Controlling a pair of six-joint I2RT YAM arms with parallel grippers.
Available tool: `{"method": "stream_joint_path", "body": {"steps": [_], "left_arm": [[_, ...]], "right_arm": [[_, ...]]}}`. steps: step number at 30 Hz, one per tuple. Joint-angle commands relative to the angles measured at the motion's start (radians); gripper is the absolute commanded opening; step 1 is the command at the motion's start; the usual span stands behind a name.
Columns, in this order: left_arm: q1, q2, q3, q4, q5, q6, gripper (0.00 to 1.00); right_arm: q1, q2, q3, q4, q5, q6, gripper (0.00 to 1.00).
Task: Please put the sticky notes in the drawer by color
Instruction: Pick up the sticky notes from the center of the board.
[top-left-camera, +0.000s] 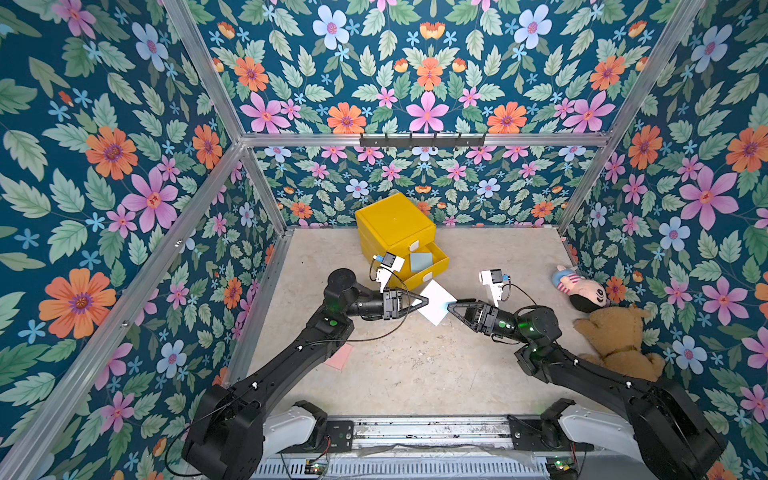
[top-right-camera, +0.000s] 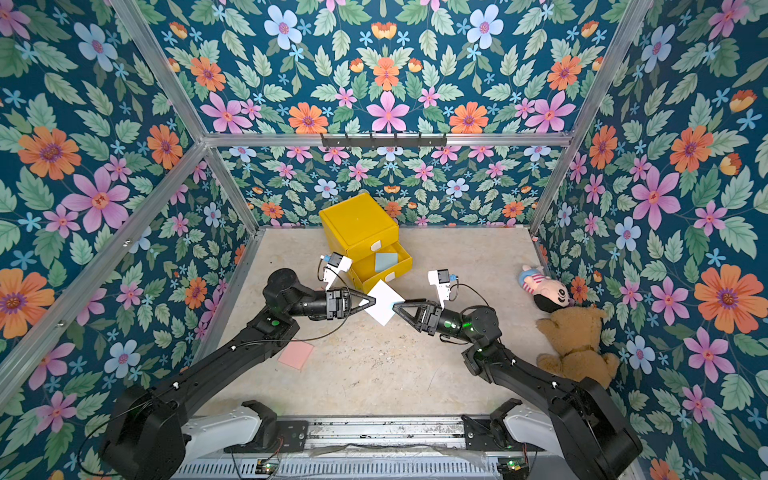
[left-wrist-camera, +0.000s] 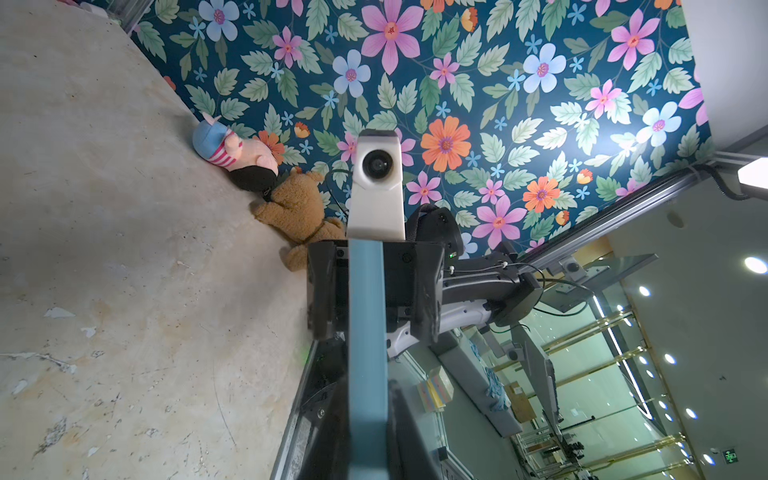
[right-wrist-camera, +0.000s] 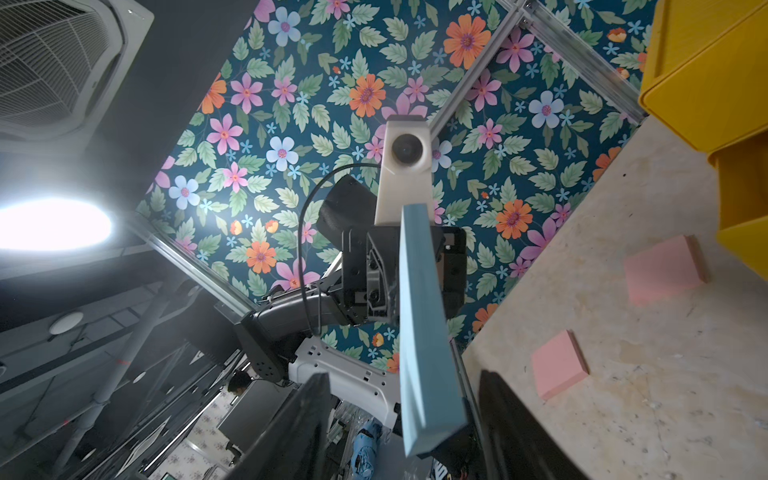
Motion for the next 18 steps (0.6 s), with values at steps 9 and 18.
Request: {"method": "stream_joint_path", "body": {"steps": [9,18], "left_arm": [[-0.008,0.022,0.006,0.056,0.010,-0.023,0.00],[0.000,0.005,0.116,-0.383,-0.288,0.273,0.98]], "right_arm": [[0.001,0.008,0.001,0.048,0.006,0.029,0.17],[-0.016,-0.035,0.026,-0.225,0.181,0.016,0.00]]}}
